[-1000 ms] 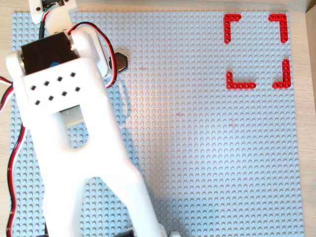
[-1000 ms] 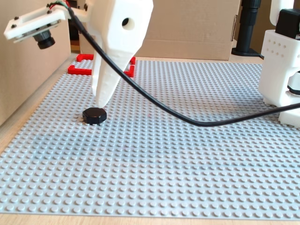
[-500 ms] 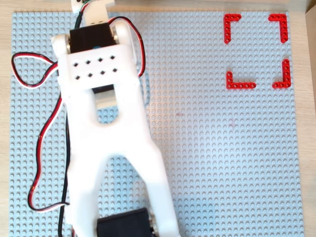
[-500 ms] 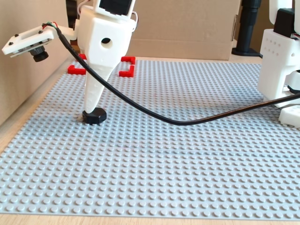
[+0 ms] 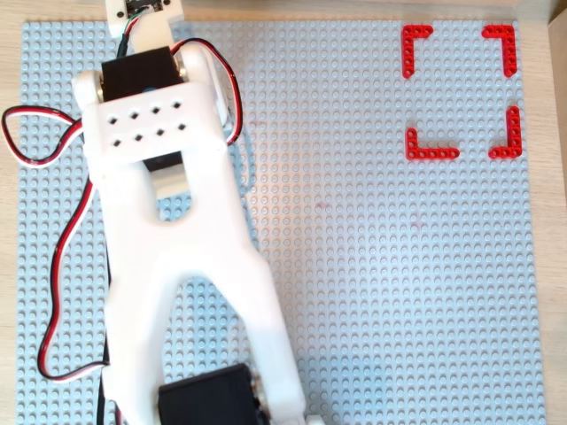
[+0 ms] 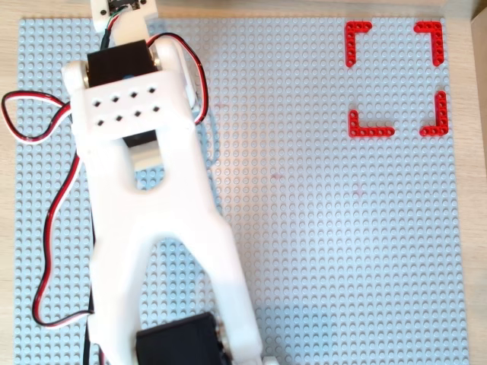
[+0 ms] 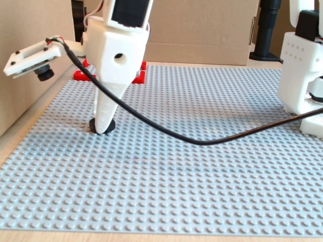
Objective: Grab the Lego and store it in red box
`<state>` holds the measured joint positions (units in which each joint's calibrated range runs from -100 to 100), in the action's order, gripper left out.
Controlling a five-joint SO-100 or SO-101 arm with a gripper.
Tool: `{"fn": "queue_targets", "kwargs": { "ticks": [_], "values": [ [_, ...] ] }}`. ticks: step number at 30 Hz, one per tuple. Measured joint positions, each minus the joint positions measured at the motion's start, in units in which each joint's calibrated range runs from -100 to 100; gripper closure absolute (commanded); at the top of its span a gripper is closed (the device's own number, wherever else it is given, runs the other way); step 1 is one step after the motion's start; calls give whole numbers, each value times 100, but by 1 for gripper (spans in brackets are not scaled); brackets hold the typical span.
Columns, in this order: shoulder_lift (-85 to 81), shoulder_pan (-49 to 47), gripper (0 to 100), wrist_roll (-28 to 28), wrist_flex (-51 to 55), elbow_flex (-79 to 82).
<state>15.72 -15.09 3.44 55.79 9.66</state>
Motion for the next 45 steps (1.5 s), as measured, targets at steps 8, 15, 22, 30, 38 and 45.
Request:
{"fn": "queue_targets", "kwargs": {
  "ticks": [8,15,22,30,38,45],
  "values": [
    [101,0,86,20,-242,-9],
    [101,7,86,137,-242,-9],
    [101,7,86,176,-242,-9],
    [110,0,86,171,492,-483],
    [-473,364,86,171,656,-546],
    [-490,683,86,161,691,-197]
  ]
}}
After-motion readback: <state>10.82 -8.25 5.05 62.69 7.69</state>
